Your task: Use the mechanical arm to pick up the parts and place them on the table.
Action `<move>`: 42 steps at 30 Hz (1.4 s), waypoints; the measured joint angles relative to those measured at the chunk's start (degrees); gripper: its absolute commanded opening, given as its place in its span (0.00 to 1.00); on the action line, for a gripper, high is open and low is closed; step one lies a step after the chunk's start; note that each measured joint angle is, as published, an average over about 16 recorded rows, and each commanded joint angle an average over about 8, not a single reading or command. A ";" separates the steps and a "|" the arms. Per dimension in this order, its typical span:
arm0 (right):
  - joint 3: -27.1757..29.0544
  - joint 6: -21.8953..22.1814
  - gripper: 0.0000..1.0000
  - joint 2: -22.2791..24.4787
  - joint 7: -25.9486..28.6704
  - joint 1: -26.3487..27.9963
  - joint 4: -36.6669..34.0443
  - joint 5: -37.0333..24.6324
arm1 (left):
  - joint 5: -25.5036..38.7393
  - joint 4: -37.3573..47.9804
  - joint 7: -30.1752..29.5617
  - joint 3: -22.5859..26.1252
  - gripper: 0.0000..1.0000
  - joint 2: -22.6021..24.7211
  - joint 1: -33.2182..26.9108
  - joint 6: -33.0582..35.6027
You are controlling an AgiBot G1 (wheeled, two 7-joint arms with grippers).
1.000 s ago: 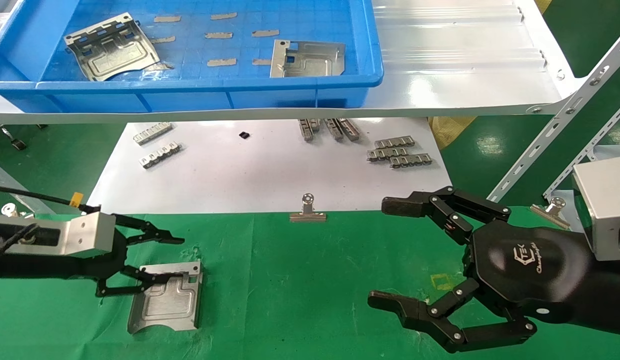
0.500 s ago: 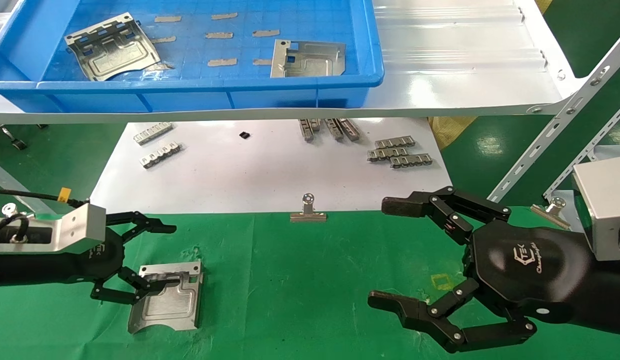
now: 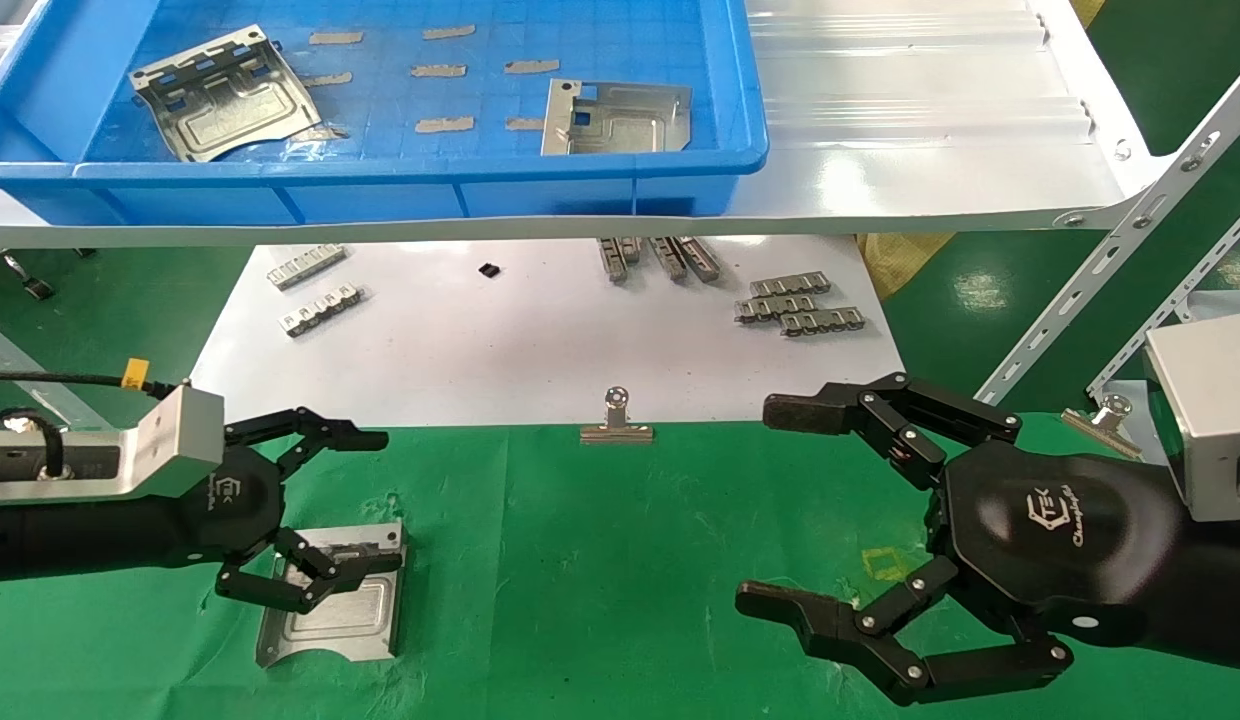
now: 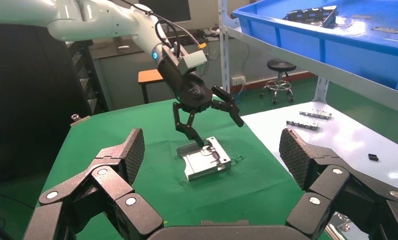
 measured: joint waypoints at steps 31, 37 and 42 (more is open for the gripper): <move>0.00 0.00 1.00 0.00 0.00 0.00 0.00 0.00 | -8.73 -32.16 -21.78 -20.09 1.00 -5.97 17.61 -2.97; 0.00 0.00 1.00 0.00 0.00 0.00 0.00 0.00 | -10.42 -38.39 -26.00 -23.98 1.00 -7.12 21.02 -3.55; 0.00 0.00 1.00 0.00 0.00 0.00 0.00 0.00 | -11.72 -43.20 -29.25 -26.98 1.00 -8.01 23.65 -3.98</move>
